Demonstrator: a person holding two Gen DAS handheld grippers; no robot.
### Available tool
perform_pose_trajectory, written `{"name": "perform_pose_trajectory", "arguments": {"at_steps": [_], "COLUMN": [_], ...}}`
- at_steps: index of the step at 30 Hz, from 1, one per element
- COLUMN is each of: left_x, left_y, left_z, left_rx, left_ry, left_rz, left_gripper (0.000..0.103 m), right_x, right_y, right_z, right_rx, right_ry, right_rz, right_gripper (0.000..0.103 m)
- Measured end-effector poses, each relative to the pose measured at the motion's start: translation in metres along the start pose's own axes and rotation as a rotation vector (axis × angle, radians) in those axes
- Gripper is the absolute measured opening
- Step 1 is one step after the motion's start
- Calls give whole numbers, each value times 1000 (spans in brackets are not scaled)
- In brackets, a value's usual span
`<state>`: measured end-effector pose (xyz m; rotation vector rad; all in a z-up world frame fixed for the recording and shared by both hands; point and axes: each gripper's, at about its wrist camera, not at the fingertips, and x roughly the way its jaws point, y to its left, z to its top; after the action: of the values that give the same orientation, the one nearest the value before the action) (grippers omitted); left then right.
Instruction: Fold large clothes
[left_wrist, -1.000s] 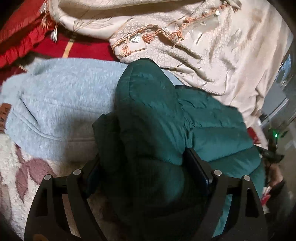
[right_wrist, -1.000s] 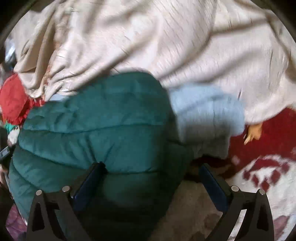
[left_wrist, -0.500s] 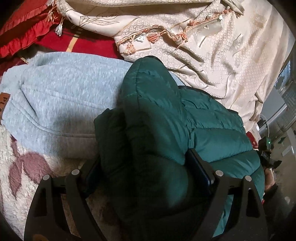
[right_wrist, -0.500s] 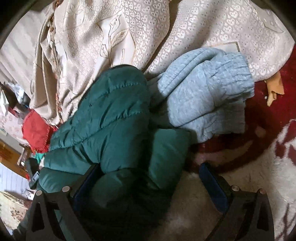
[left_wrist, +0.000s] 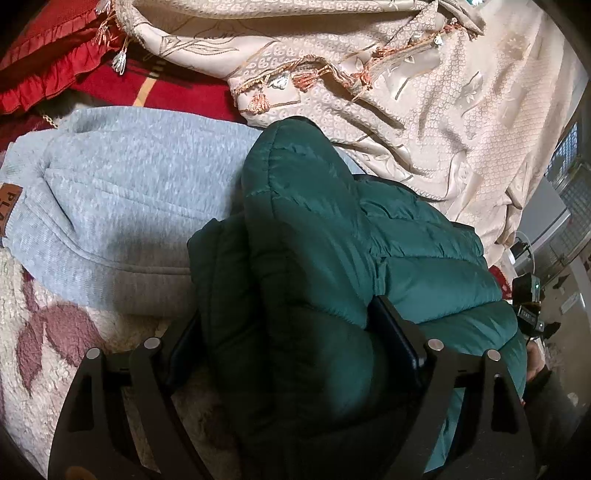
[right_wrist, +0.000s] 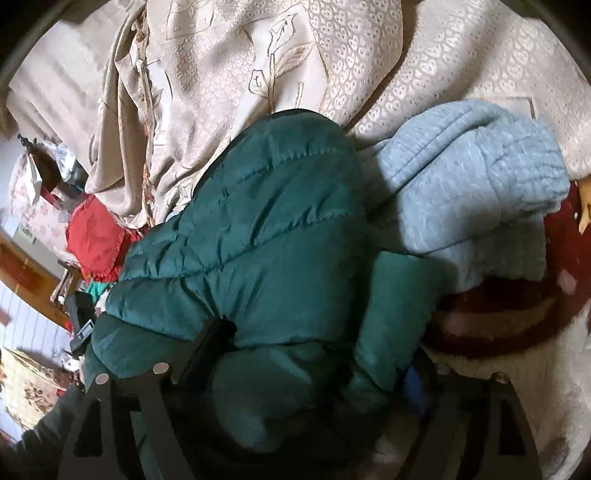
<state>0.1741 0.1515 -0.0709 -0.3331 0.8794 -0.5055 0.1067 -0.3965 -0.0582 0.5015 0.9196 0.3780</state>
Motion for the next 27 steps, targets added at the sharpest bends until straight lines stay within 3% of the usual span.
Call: {"name": "perform_pose_trajectory", "arguments": {"at_steps": [1, 4, 7, 11, 14, 23, 27], "left_x": [-2, -9, -12, -27, -47, -134, -142], "left_y": [-5, -24, -41, -65, -84, -123, -126], "left_z": [2, 7, 7, 7, 6, -10, -15], "left_rx": [21, 92, 145, 156, 150, 175, 185], "left_ry": [-5, 0, 13, -28, -68, -72, -67], "left_rz": [12, 93, 180, 291, 318, 243, 213], "left_gripper": [65, 37, 29, 25, 24, 24, 25], "right_x": [-4, -18, -33, -49, -72, -153, -154], "right_y": [7, 37, 58, 88, 108, 136, 124], "right_z": [0, 6, 6, -1, -8, -54, -68], "right_rx": [-46, -168, -256, -351, -396, -424, -394], "right_ry": [-12, -54, -99, -139, -177, -268, -217], "right_rz": [-23, -124, -190, -290, -315, -283, -261], "right_gripper": [65, 45, 36, 31, 30, 30, 30]}}
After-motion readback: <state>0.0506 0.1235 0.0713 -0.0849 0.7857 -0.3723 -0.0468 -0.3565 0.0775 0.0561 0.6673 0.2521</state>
